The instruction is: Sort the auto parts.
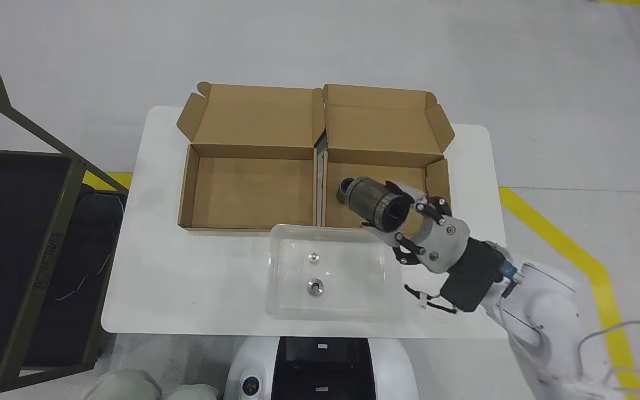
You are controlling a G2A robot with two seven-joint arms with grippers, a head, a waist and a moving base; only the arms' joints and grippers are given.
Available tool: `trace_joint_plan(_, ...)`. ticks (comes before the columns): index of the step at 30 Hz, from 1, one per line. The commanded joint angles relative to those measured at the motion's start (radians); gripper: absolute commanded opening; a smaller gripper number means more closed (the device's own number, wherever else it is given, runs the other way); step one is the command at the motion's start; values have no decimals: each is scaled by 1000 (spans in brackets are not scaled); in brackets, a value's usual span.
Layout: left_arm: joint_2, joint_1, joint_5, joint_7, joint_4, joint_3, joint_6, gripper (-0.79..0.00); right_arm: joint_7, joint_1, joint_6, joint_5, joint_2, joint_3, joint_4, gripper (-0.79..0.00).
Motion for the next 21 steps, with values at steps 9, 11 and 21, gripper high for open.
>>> trace_joint_plan(9, 0, 0, 0, 0, 0, 0, 0, 0, 60, 34, 21, 6, -3, -29, 92, -785)
trace_joint_plan(11, 0, 0, 0, 0, 0, 0, 0, 0, 75, 47, 27, 13, -4, -36, 118, -785)
trace_joint_plan(21, 0, 0, 0, 0, 0, 0, 0, 0, 160, 135, 52, 69, -13, -73, 295, -785)
